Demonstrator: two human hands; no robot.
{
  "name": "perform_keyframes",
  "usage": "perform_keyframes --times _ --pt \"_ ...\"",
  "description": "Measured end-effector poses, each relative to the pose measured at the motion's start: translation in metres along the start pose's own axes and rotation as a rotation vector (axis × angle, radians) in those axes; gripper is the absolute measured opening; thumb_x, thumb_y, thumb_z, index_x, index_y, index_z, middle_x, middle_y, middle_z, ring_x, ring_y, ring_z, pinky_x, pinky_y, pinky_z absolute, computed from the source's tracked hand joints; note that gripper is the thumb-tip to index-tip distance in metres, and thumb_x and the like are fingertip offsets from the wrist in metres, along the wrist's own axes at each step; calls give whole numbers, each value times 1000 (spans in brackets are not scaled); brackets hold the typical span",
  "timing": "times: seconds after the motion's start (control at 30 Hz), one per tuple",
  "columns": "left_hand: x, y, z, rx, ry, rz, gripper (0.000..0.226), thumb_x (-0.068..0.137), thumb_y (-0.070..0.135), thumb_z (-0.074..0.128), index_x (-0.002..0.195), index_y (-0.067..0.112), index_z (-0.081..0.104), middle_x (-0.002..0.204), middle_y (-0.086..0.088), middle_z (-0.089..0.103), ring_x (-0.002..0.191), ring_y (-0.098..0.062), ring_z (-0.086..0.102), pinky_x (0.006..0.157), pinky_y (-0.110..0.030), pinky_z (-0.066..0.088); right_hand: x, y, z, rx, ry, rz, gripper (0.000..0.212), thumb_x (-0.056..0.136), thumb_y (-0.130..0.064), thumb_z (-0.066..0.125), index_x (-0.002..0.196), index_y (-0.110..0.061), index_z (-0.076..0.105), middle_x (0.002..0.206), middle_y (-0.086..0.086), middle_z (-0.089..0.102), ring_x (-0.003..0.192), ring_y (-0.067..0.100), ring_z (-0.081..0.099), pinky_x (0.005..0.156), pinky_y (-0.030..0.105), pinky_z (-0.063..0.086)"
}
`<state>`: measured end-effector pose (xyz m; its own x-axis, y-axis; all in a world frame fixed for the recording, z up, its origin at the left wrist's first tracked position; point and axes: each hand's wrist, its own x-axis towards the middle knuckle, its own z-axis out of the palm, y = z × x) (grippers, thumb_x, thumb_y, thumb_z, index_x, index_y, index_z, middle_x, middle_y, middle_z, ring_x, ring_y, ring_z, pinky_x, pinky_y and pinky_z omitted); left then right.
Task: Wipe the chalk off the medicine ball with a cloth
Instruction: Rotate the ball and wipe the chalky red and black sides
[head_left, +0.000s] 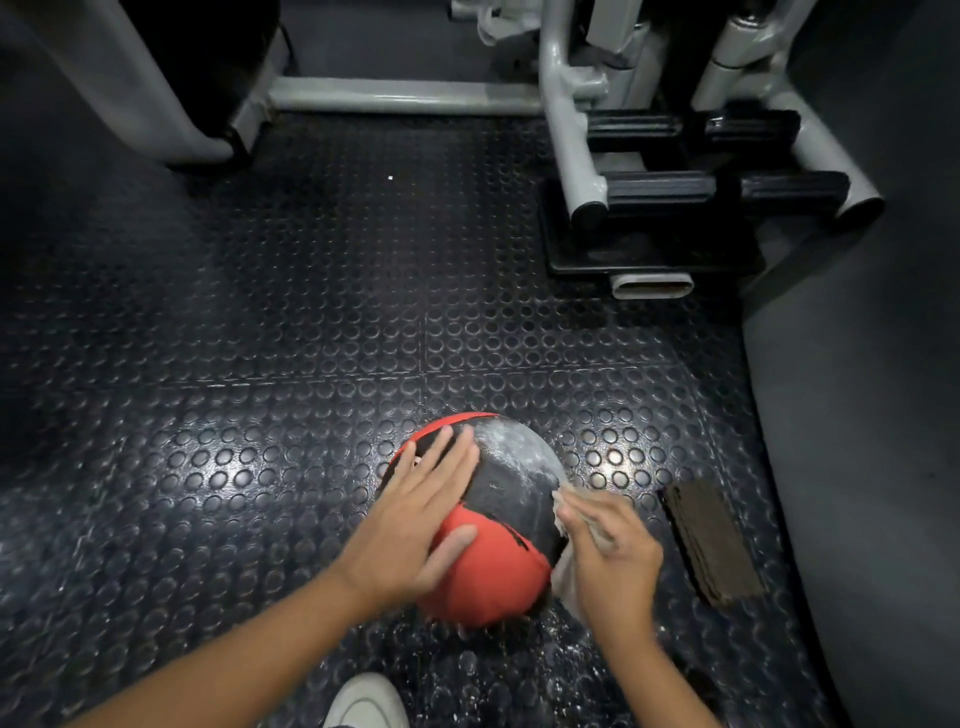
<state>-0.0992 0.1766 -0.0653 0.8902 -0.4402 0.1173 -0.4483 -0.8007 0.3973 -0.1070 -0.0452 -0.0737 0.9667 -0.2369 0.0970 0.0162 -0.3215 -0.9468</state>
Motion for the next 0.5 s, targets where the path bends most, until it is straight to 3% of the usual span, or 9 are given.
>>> perform_keyframes --times 0.1,0.2,0.27,0.37,0.5 --pt "11 23 7 -74 82 -373 75 97 62 10 155 16 -2 163 -1 -15 149 -17 -14 122 -38 -6 -19 10 1 -61 38 -112 33 77 2 77 96 -25 75 99 -8 70 95 13 66 85 31 56" --pt "16 28 11 -65 98 -541 78 92 66 1 155 20 -1 162 -2 -16 149 -16 -15 119 -33 -9 -27 4 0 -128 -15 -370 17 80 -9 74 96 -15 77 104 -6 69 93 20 63 82 24 52" --pt "19 30 13 -95 121 -552 74 94 59 9 155 18 15 163 0 6 151 -17 3 119 -32 -4 -15 -7 6 -204 -93 -525 16 82 -7 69 93 -14 78 103 -3 69 90 21 61 80 24 48" --pt "20 31 17 -83 153 -474 62 98 44 19 150 13 36 156 -2 33 146 -20 26 120 -33 6 31 -22 28 -324 -243 -596 18 84 -11 64 93 -22 74 100 -7 68 86 18 56 74 26 45" --pt "25 25 11 -140 151 -495 65 96 43 10 149 15 36 156 1 33 146 -16 23 121 -31 4 78 -33 52 -330 -396 -438 18 78 -3 74 87 -19 79 91 -7 71 84 20 59 77 22 48"
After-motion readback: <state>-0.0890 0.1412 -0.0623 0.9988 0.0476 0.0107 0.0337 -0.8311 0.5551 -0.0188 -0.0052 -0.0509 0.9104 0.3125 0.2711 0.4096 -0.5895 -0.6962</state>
